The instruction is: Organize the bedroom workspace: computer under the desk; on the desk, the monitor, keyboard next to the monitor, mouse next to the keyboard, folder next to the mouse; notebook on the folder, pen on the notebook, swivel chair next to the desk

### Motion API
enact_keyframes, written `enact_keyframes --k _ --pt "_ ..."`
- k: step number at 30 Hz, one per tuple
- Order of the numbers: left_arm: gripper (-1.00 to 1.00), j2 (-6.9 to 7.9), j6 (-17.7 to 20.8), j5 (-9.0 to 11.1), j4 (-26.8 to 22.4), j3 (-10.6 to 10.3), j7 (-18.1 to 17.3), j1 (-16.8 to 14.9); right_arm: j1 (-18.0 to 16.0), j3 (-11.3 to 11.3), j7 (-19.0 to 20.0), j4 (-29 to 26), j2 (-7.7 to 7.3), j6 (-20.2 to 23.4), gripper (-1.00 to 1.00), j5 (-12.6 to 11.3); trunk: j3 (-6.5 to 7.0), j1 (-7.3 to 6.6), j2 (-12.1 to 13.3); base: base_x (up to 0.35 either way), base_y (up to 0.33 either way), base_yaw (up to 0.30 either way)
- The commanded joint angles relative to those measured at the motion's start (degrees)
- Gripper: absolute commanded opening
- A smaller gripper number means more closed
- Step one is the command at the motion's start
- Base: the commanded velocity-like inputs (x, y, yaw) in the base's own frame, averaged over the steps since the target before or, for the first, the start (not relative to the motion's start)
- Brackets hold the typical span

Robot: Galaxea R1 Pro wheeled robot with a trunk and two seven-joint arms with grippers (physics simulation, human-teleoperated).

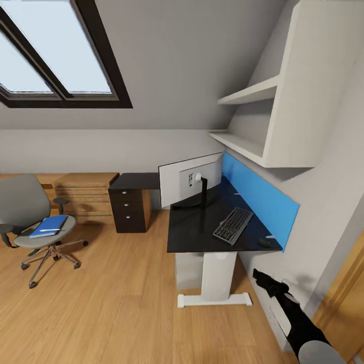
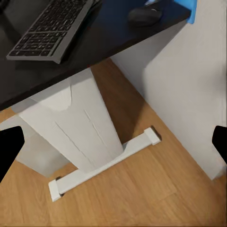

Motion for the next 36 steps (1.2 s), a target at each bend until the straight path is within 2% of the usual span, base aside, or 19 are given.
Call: enact_keyframes --k 1,3,4,5,6,8,9,11,13,16,22,32,36 --pt "1.0 0.05 -0.25 0.49 0.01 -0.48 0.41 -0.05 -0.06 0.09 -0.73 -1.51 -0.27 2.02 1.0 -0.47 -0.12 0.02 -0.09 0.0 0.0 0.0" --pt "1.0 0.05 -0.25 0.47 0.01 -0.48 0.39 -0.05 -0.41 0.17 -1.65 -3.31 -0.98 5.35 1.0 -0.2 -0.12 0.02 -0.09 0.0 0.0 0.0" --pt "1.0 0.1 -0.27 0.47 0.01 -0.47 0.41 -0.05 -2.01 0.42 -2.03 -1.1 -2.33 7.38 1.0 1.17 -0.12 0.02 -0.09 0.0 0.0 0.0" --pt "1.0 0.11 -0.24 0.46 0.01 -0.45 0.42 -0.05 -3.01 0.96 -2.11 1.39 -2.89 7.61 1.0 3.05 -0.12 0.02 -0.09 0.0 0.0 0.0" --pt "1.0 0.12 -0.25 0.46 0.01 -0.43 0.43 -0.05 -3.81 1.84 -2.13 3.73 -3.3 7.18 1.0 5.76 -0.12 0.02 -0.09 0.0 0.0 0.0" --pt "1.0 0.09 -0.25 0.46 0.01 -0.42 0.44 -0.05 -4.34 2.65 -2.05 5.36 -3.58 6.01 1.0 8.69 -0.12 0.02 -0.09 0.0 0.0 0.0" --pt "1.0 0.08 -0.23 0.46 0.01 -0.44 0.44 -0.05 -4.68 3.21 -1.8 6.39 -3.74 4.4 1.0 11.33 -0.12 0.02 -0.09 0.031 0.0 0.0" --pt "1.0 0.0 -0.24 0.42 0.01 -0.46 0.44 -0.05 -4.98 3.74 -0.86 7.01 -3.93 1.63 1.0 13.95 -0.12 0.02 -0.09 0.112 0.0 0.0" --pt "1.0 -0.07 -0.26 0.39 0.01 -0.49 0.5 -0.05 -5.16 3.98 1.71 7.02 -4.19 -1.41 1.0 15.64 -0.12 0.02 -0.09 0.234 0.0 0.0" --pt "1.0 -0.11 -0.27 0.38 0.01 -0.54 0.52 -0.05 -5.25 4.03 5.17 7.04 -5.13 -2.84 1.0 16.36 -0.12 0.02 -0.09 0.289 0.0 0.0" --pt "1.0 -0.13 -0.28 0.37 0.01 -0.42 0.62 -0.05 -5.28 4.04 7.75 7.13 -5.89 -3.19 1.0 16.57 -0.12 0.02 -0.09 0.314 -0.001 0.0" --pt "1.0 -0.11 -2.39 0.36 0.01 -0.32 0.71 -0.05 -5.29 3.81 8.06 8.26 -6.05 -2.78 1.0 16.65 -0.12 0.02 -0.09 0.244 -0.115 0.0" --pt "1.0 -0.01 -2.65 0.37 0.01 -0.29 0.71 -0.05 -5.29 3.53 8.11 8.41 -6.8 -2.76 1.0 16.65 -0.12 0.02 -0.09 0.036 -0.025 0.0"
